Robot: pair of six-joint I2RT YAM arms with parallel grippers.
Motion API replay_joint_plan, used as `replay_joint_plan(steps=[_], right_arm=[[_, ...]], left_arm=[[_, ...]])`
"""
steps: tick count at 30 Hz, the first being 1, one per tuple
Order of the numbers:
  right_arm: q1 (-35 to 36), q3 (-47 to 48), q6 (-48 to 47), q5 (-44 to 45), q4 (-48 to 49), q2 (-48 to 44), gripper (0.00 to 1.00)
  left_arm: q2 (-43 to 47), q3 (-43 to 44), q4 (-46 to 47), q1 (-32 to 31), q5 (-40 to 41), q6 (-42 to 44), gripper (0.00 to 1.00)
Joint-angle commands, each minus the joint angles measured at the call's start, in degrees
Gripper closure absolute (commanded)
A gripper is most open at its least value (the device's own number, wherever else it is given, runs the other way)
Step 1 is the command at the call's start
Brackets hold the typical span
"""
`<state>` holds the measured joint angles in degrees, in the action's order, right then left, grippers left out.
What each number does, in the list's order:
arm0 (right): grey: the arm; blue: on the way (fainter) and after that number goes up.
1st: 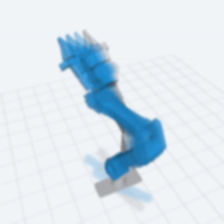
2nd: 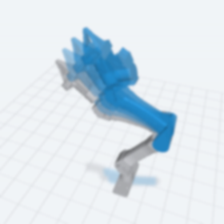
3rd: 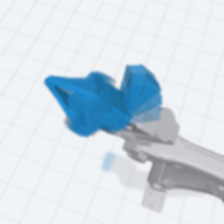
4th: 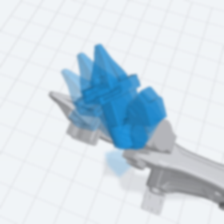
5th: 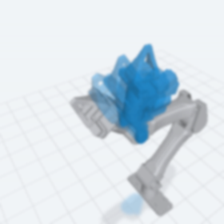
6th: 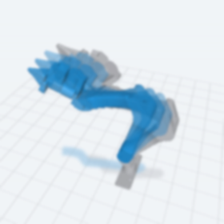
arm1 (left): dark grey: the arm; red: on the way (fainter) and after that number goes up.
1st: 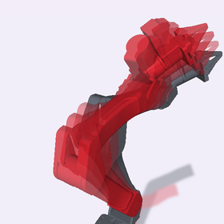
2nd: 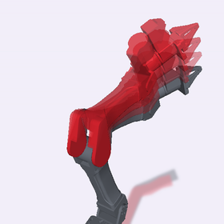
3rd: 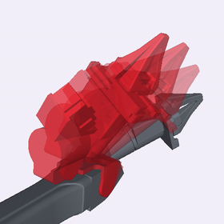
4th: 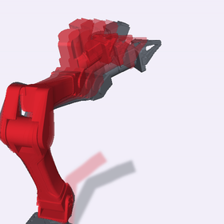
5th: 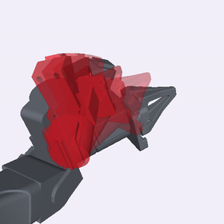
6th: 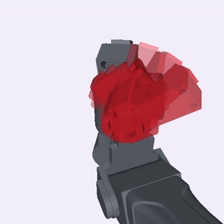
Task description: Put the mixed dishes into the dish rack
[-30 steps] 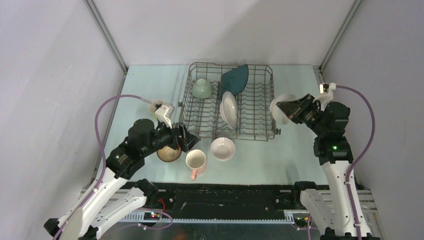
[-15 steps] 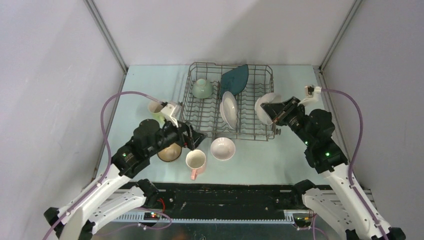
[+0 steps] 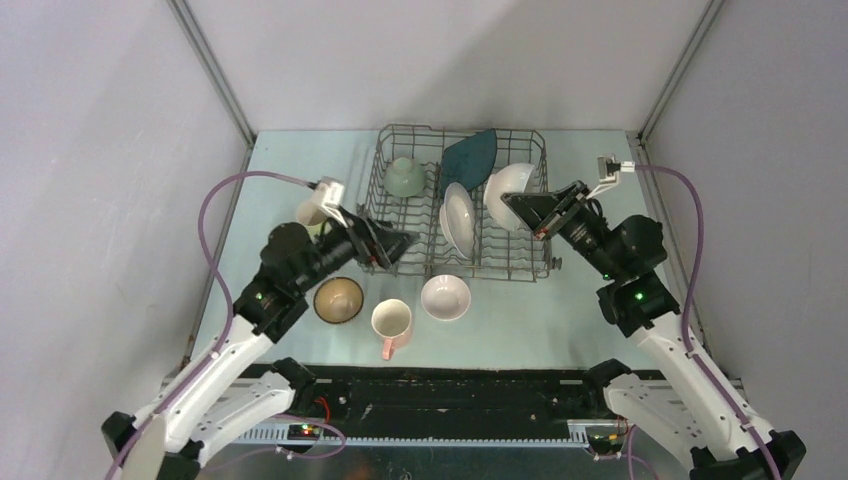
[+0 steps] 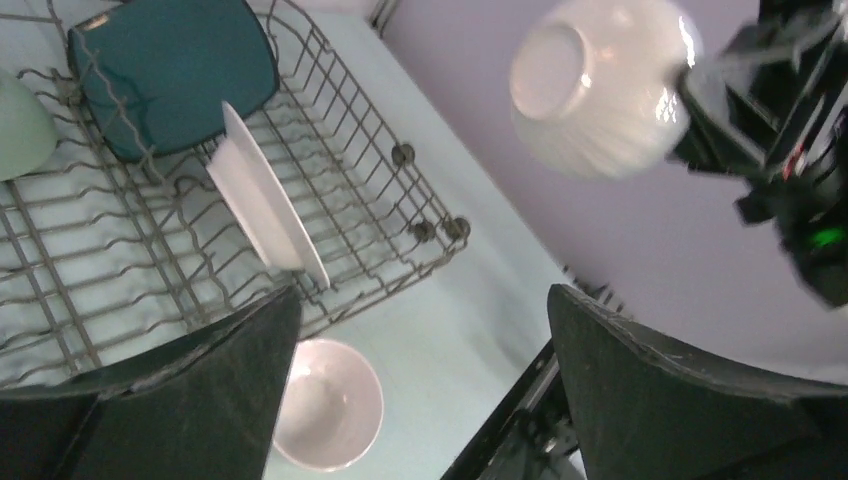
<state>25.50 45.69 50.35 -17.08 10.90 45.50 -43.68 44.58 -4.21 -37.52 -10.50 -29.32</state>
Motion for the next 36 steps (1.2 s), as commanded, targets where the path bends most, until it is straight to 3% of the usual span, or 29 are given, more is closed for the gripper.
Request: replay_joint_plan(steps=[1,4,10,12,26,31,36], right_arm=[[-4.34,1.73,1.62,-12.0,15.14,0.98,1.0],[-6.63,1.81,3.23,-17.74,18.19,2.14,1.0],[-5.94,1.94,13.64,-21.55,31.29,7.29,1.0],[-4.25,1.94,17.31,-20.43,39.54,9.62,1.0],[4.52,7.66,39.16,-0.7,74.24,25.34,1.0],[7.71,12.96,40.53,0.73,76.65,29.51,1.0],[9.48,18.04,41.91,-0.85,77.03,33.47,1.0]], left_arm=[[-2.36,-2.03,17.75,13.73,-21.43,-21.06,0.0],[-4.76,-2.97,23.87,18.47,-28.17,-29.58,0.0],[-8.85,-2.12,33.88,19.84,-30.6,-42.84,0.0],[-10.01,-3.02,43.22,19.85,-29.66,-47.73,0.0],[-22.93,-2.86,77.21,18.09,-20.45,-75.93,0.0],[-27.54,-1.85,86.67,16.35,-14.92,-83.68,0.0],[-30.01,1.8,87.76,13.84,-13.23,-88.07,0.0]])
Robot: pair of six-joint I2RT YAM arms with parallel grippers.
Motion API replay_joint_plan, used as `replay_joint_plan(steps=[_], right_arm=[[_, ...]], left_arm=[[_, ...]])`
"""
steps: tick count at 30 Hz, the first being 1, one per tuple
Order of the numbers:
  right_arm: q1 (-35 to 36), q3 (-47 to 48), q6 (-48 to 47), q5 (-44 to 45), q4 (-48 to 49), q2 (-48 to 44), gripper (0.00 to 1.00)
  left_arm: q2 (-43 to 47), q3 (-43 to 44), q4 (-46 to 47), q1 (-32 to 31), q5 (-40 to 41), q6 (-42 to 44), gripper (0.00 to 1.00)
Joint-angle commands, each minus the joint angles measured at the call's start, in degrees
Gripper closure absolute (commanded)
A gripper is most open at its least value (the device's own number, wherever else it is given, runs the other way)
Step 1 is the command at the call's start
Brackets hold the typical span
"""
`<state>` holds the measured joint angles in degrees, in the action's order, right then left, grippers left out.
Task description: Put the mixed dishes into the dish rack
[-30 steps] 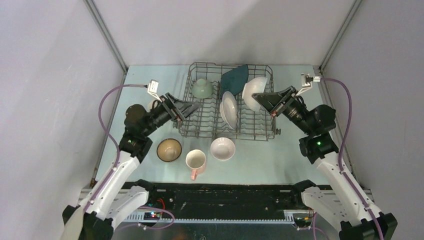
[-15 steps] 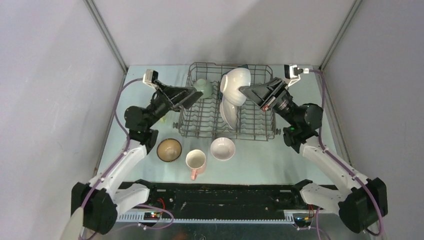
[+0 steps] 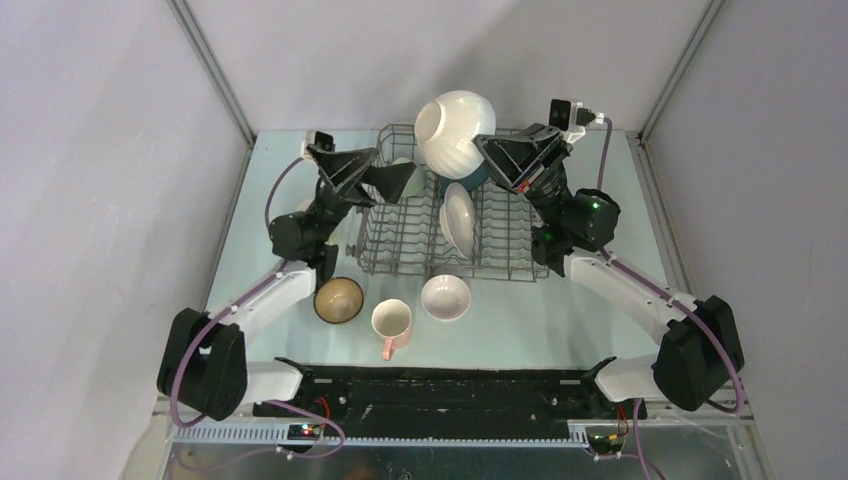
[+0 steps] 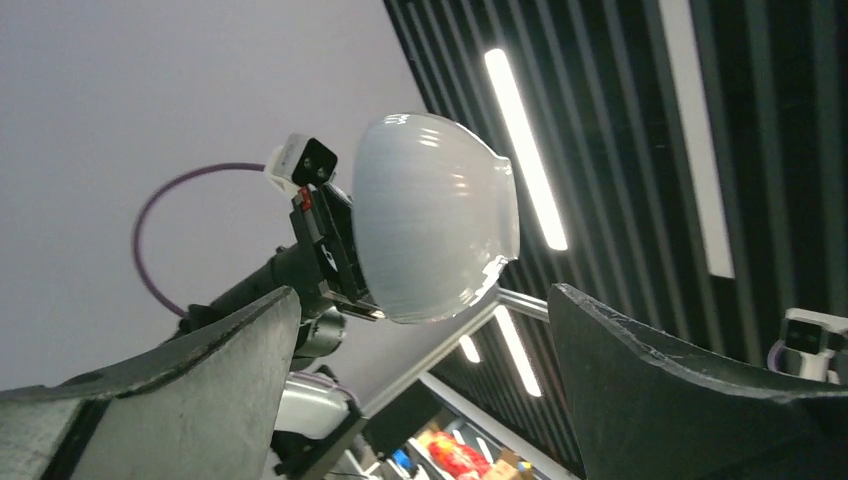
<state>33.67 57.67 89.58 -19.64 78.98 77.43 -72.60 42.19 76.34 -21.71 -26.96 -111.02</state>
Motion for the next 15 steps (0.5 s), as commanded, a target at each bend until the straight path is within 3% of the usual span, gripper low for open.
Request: replay_joint_plan(steps=[1,9,15], right_arm=[[1.33,6.32,2.78,1.47,9.16,1.91,1.0],[1.6,7.13,3.51,0.46,9.59,3.95,1.0],[1.91,8.39,4.74,-0.68,9.53,5.94,1.0]], left_arm=[[-1.29,4.78,7.11,-2.12,3.41,-6.74,0.0],[-1.51,7.39,5.88,-2.91,4.08,-7.62,0.0],[-0.13,8.24,0.04,-4.03,2.3,-4.55,0.01]])
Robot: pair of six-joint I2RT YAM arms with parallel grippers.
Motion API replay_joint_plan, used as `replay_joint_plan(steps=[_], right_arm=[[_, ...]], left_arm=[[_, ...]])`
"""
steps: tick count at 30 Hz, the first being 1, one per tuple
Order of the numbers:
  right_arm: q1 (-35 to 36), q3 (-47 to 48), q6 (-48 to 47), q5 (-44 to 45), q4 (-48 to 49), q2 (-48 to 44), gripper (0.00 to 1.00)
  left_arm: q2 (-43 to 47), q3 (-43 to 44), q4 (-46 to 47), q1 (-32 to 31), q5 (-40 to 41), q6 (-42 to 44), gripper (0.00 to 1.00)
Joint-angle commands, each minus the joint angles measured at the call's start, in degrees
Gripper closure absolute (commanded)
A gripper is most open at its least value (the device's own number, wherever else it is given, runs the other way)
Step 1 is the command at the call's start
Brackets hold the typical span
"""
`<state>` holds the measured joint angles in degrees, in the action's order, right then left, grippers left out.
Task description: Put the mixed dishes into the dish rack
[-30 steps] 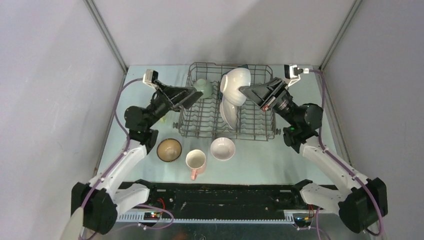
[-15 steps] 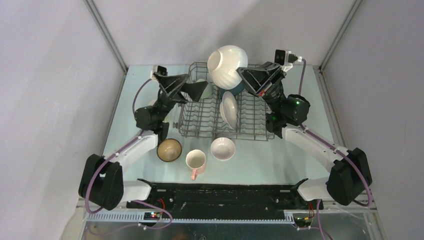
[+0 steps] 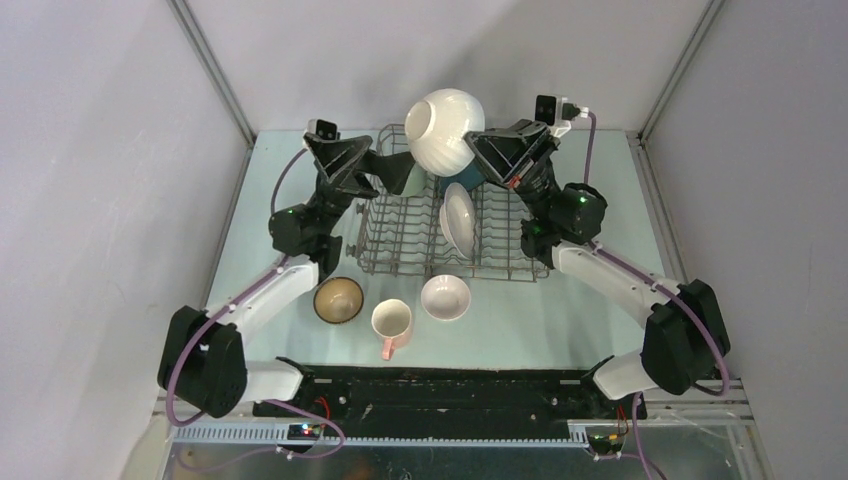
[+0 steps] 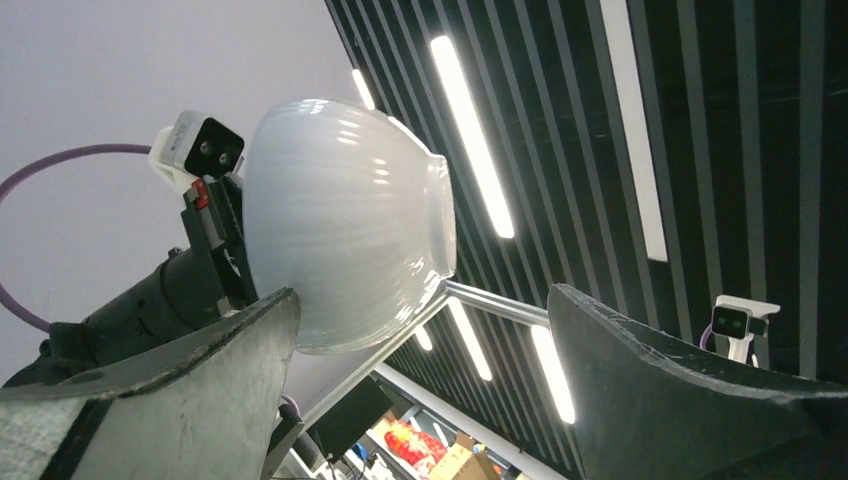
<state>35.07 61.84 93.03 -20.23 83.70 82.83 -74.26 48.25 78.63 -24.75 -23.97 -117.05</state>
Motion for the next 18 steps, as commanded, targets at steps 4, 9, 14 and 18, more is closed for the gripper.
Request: replay_joint_plan(steps=[4,9,14,18], right_arm=[[1.04,4.78,0.87,-0.58,4.72,0.96,1.0],[1.22,5.33,0.8,-1.11,4.11,1.22,1.0],[1.25,5.38,1.96,-1.1,4.11,2.63,1.0],[1.36,5.39,1.76,-1.58,2.75,3.61,1.0]], left_arm=[[2.84,1.6,-7.03,-1.17,-0.96,3.84,0.01],[2.98,1.08,-8.7,-1.17,-0.65,4.51,0.01],[2.46,2.35,-7.45,-1.41,-1.02,4.09,0.05],[2.89,2.67,-8.34,-1.59,-1.11,4.74,0.05]])
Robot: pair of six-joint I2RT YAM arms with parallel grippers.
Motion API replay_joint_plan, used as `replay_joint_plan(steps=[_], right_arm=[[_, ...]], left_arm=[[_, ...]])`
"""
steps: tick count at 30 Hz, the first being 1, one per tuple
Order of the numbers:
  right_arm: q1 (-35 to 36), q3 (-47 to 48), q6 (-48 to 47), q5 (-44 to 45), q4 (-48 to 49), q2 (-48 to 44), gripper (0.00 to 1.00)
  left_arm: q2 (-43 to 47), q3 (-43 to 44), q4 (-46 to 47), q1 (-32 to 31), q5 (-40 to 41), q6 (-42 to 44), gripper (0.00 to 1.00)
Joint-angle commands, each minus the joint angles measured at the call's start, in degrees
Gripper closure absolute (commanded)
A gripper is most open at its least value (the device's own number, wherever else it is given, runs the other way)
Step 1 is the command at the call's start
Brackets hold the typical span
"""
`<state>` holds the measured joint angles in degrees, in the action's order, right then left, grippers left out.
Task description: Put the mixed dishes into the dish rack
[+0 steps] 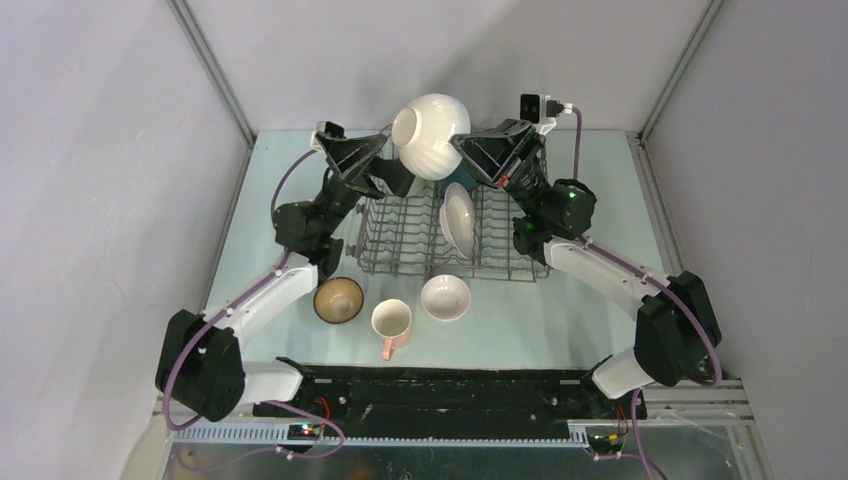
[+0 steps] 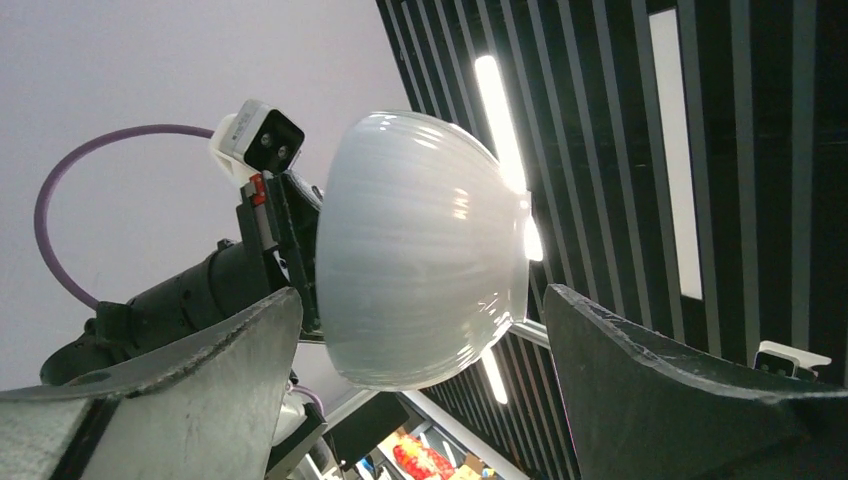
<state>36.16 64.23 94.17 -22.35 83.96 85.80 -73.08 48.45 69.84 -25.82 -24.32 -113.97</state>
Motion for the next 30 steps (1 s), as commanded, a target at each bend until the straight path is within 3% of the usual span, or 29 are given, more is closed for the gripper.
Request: replay_joint_plan(steps=[1,8,10,12,13,14,16,17,18,21,26,30], right_arm=[[0.33,2.97,0.5,0.28,2.28,0.75,1.0],[0.4,2.92,0.6,-0.18,2.5,2.36,1.0],[0.41,2.97,0.28,-0.3,2.83,2.56,1.0],[0.39,2.95,-0.03,-0.51,3.1,2.59,1.0],[0.27,2.99,-0.32,-0.64,3.12,2.5,0.95],[0.2,2.96,-0.66,-0.95,3.13,2.43,0.89],[-0.13,2.93,-1.04,-1.7,3.16,2.07,0.68],[-0.57,2.88,-1.11,-1.85,3.14,1.91,0.53],[-0.83,2.34,-1.1,-1.98,3.14,1.39,0.47],[-2.77,-0.27,-1.14,-1.3,2.9,-0.13,0.2],[-7.21,-8.36,-1.87,-0.32,-1.48,-4.3,0.02],[-10.63,-14.5,-3.72,0.77,-8.47,-8.04,0.0]], left_arm=[[1.8,2.58,0.24,-0.53,-0.91,1.79,0.05],[2.55,2.35,-0.24,-0.54,-1.23,2.98,0.12],[2.77,2.0,-0.31,-0.54,-1.01,3.22,0.23],[2.84,1.33,0.24,-0.5,-0.53,3.23,0.51],[2.9,1.0,0.37,-0.47,-0.37,3.34,0.57],[2.92,0.93,0.37,-0.42,-0.25,3.46,0.71],[2.98,0.87,0.05,-0.26,-0.39,4.6,0.86],[3.1,0.82,-0.51,-0.1,-0.51,5.01,0.9],[3.29,0.67,-0.81,0.07,-0.54,5.87,0.96],[3.91,0.06,-2.7,1.32,-0.53,7.45,1.0],[4.81,-0.69,-5.56,4.37,-0.8,10.73,1.0],[4.92,-0.09,-9.29,5.71,-1.16,14.86,1.0]])
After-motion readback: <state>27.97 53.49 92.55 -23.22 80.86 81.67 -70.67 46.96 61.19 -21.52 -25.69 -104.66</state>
